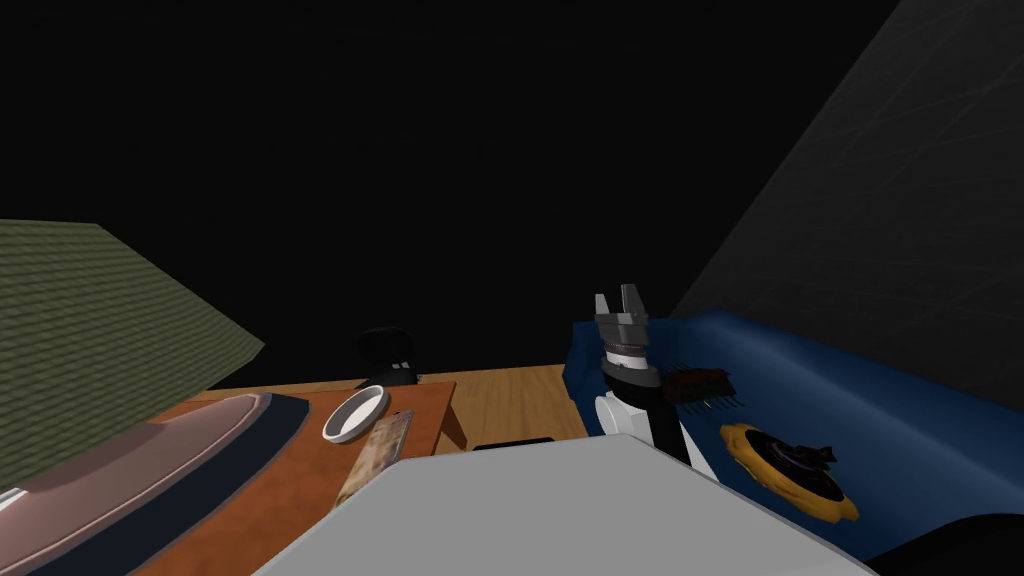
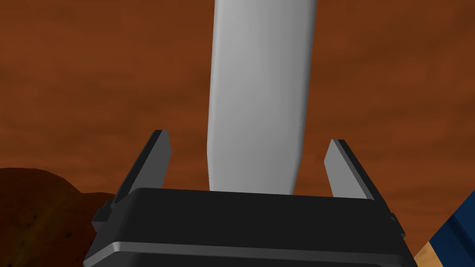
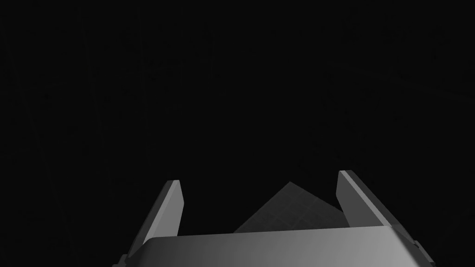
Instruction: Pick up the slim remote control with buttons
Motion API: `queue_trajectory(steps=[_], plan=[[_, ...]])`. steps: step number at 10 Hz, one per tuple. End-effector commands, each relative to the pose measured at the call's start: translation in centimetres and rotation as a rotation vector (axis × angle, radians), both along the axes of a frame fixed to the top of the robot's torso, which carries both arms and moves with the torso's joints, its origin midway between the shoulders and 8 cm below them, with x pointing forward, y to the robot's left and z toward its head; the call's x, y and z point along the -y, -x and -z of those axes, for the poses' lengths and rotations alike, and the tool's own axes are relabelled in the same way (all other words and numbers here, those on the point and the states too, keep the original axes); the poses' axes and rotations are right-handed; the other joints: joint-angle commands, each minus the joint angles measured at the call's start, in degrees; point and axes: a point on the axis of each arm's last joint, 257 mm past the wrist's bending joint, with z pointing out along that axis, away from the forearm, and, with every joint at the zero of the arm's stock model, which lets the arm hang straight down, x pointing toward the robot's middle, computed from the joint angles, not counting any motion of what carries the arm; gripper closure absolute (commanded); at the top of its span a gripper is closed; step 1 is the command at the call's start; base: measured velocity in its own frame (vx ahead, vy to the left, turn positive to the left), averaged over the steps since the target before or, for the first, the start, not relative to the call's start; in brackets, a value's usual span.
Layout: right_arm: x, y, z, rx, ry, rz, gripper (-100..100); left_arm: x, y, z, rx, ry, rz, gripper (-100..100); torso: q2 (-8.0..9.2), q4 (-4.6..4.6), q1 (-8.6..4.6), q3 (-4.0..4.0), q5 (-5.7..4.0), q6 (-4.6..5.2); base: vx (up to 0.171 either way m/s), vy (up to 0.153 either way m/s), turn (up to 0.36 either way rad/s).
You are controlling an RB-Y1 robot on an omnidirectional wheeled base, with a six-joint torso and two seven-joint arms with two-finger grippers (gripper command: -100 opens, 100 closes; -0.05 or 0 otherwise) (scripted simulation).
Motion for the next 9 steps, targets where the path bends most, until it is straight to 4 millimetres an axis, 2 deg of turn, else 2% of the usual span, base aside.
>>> queue_trajectory(steps=[1,2,3,4,5,6,9], plan=[[0.0,0.0,0.0,0.0,0.0,0.0,0,-0.7,-1.5,0.5,0.007,0.007,0.01,-100,0.0,0.0,0.0,0.0,0.0,0.0,-0.072,-0.053,-0.025],[0.0,0.0,0.0,0.0,0.0,0.0,0,-0.7,-0.9,0.7,-0.004,0.009,-0.003,-100,0.04,0.01,-0.06,0.03,-0.01,0.02,-0.057,-0.045,-0.015],[0.0,0.0,0.0,0.0,0.0,0.0,0,-1.4,-2.6,1.0,0.011,0.011,0.015,-100,0.02,0.01,-0.05,0.02,-0.01,0.0,-0.081,-0.046,-0.021],[0.0,0.0,0.0,0.0,0.0,0.0,0,-1.4,-2.1,1.2,-0.001,0.013,-0.001,-100,0.08,0.02,-0.05,0.05,-0.01,0.02,-0.063,-0.039,-0.019],[0.0,0.0,0.0,0.0,0.0,0.0,0,-2.1,-3.8,1.4,0.012,0.014,0.015,-100,0.04,0.01,-0.02,0.03,-0.01,0.0,-0.057,-0.044,-0.051],[0.0,0.0,0.0,0.0,0.0,0.0,0,-2.2,-3.0,1.7,-0.003,0.016,-0.004,-100,0.02,0.01,-0.03,0.01,-0.01,0.01,-0.048,-0.043,-0.001],[0.0,0.0,0.0,0.0,0.0,0.0,0,-2.2,-2.9,1.7,-0.006,0.016,-0.006,-100,-0.16,-0.03,0.09,-0.09,0.01,-0.01,-0.005,-0.006,0.01]])
